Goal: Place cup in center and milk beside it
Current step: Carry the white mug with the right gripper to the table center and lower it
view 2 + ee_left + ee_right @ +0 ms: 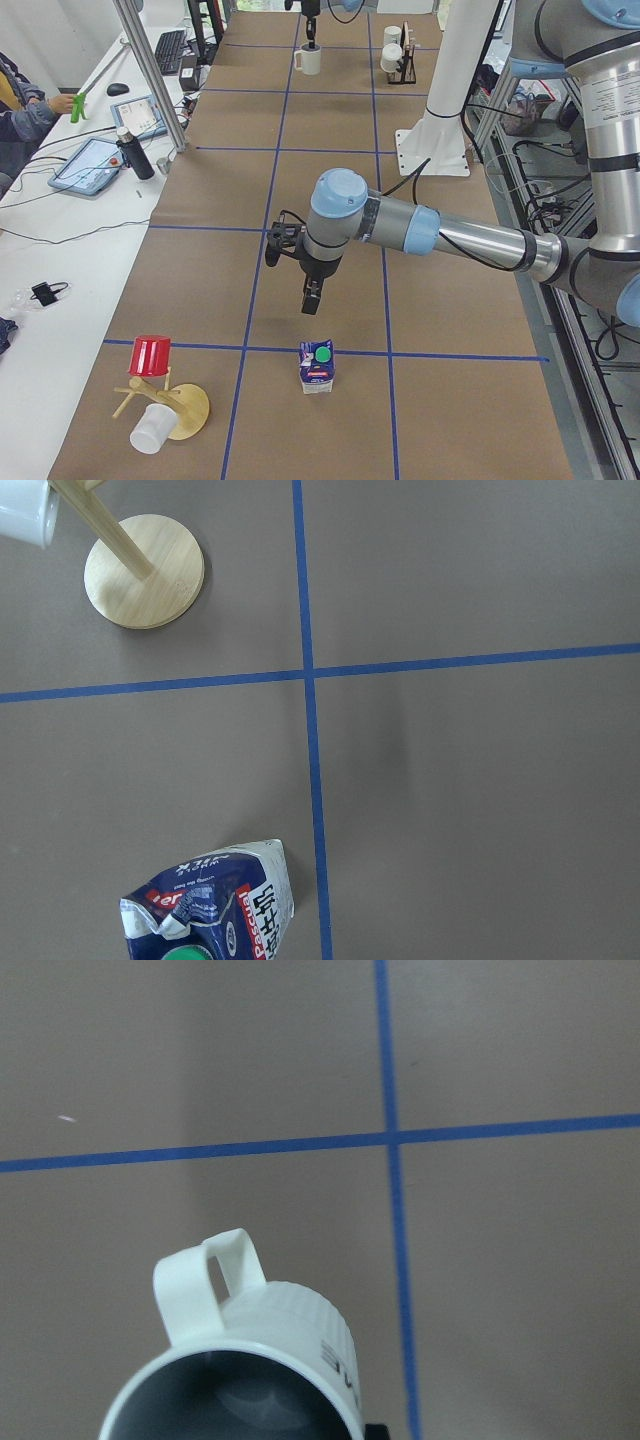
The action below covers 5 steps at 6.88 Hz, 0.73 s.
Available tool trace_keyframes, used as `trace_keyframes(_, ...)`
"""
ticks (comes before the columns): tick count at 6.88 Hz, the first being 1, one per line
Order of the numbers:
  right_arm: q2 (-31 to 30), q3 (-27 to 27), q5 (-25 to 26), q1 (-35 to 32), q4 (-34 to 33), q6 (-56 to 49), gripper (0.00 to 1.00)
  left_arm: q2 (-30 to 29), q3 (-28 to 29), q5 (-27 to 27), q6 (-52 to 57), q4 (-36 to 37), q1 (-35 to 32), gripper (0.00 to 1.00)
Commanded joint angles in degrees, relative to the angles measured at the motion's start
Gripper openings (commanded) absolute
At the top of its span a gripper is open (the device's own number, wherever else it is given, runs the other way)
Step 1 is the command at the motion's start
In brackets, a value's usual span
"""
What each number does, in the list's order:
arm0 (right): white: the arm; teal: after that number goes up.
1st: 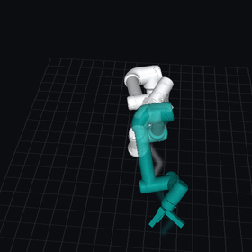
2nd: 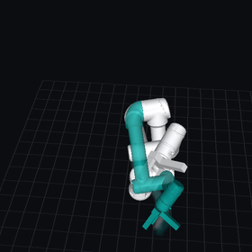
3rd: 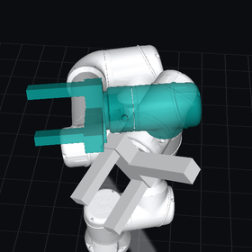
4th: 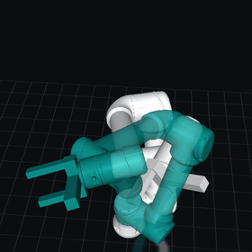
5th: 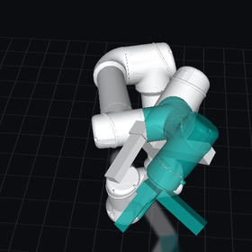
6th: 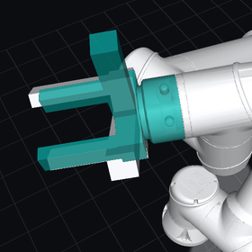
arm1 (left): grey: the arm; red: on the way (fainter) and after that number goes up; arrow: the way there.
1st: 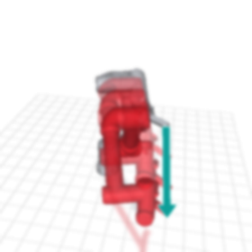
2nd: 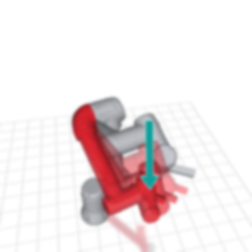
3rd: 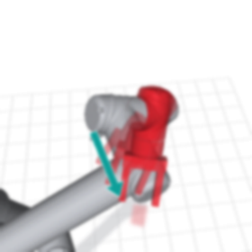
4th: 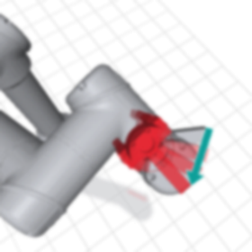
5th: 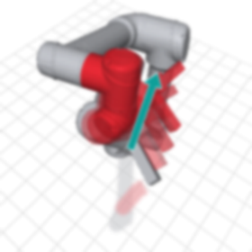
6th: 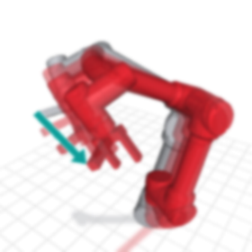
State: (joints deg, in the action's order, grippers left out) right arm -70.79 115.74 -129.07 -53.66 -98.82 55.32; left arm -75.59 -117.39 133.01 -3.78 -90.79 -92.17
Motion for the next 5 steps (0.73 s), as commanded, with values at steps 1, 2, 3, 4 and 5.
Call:
trace_keyframes(1,20.77,-16.23,4.79,8.65,1.08,15.05,0.00,-0.17,0.14,0.05,0.00,-0.09,-0.03,0.98)
trace_keyframes(2,24.00,-23.29,4.88,9.18,4.83,14.99,0.00,-0.09,-0.03,0.05,0.00,-0.09,-0.03,0.98)
trace_keyframes(3,26.03,-30.41,4.97,10.32,11.48,14.90,0.00,0.00,-0.04,0.14,0.00,-0.09,-0.03,0.98)
trace_keyframes(4,28.66,-35.61,5.32,11.81,15.90,14.29,0.00,0.09,-0.30,0.14,0.00,-0.18,-0.03,0.98)
trace_keyframes(5,30.95,-38.54,5.67,12.17,16.46,13.24,0.00,0.18,-0.47,0.14,0.00,-0.18,-0.11,0.98)
